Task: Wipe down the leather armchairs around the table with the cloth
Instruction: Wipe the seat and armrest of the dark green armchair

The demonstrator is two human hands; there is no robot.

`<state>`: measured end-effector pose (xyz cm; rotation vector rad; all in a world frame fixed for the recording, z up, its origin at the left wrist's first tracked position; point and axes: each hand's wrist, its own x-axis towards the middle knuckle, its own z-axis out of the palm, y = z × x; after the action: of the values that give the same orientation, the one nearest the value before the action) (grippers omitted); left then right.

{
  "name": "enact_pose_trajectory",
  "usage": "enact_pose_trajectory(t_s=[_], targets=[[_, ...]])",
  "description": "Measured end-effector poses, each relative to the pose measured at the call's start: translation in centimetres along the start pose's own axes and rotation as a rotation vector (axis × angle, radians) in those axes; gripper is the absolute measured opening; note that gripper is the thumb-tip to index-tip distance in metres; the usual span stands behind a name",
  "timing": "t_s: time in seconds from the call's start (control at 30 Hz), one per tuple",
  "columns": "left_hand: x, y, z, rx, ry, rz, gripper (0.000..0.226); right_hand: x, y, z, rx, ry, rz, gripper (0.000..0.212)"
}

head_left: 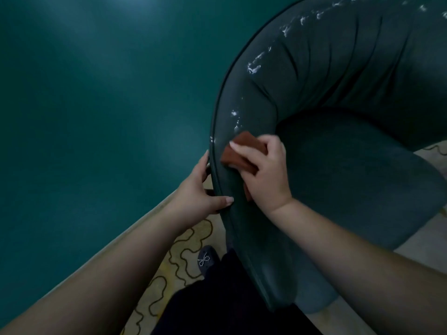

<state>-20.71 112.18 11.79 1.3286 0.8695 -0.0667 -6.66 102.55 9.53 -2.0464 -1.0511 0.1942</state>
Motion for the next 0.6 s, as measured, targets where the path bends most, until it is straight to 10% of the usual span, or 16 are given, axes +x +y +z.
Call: enact_pose_trajectory(t_s=[0.6], targets=[[1.3,0.7,-0.5,-0.012,-0.015,-0.015,0.098,6.6,-0.7,1.4,-0.094,0.105,0.015,0.033]])
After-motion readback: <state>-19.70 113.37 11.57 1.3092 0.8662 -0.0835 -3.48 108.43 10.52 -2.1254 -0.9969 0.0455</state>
